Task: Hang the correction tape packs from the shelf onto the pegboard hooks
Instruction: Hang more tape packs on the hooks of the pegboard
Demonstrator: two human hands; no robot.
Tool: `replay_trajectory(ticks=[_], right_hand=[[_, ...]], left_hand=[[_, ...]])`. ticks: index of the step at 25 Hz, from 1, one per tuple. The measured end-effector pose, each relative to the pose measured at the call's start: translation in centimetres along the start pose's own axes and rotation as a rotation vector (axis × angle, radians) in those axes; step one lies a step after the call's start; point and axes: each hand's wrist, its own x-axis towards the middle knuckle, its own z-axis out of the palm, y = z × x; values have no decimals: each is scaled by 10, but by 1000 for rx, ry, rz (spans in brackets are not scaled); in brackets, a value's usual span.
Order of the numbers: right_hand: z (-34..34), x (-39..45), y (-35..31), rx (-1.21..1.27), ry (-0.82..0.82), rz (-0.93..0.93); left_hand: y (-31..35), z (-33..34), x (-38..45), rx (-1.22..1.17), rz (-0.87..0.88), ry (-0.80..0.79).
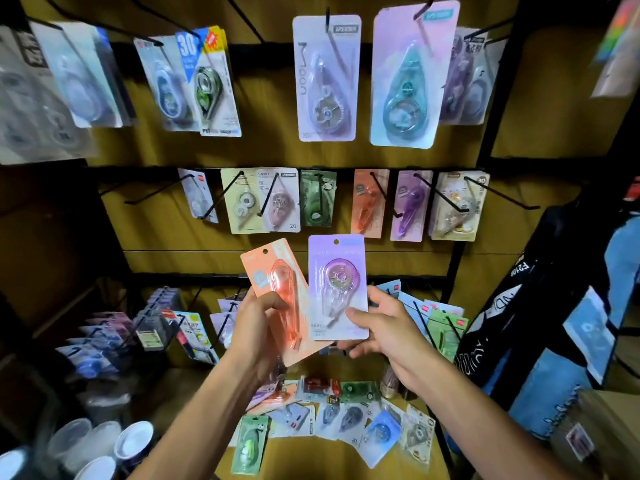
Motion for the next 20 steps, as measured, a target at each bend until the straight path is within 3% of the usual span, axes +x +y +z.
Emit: replay_trajectory(ticks=[13,20], right_hand=[[89,16,10,4,-129,51],[126,22,10,-16,-191,45]], left_hand=[[45,-93,-15,113,106,234],[61,-118,-24,69,163,205]])
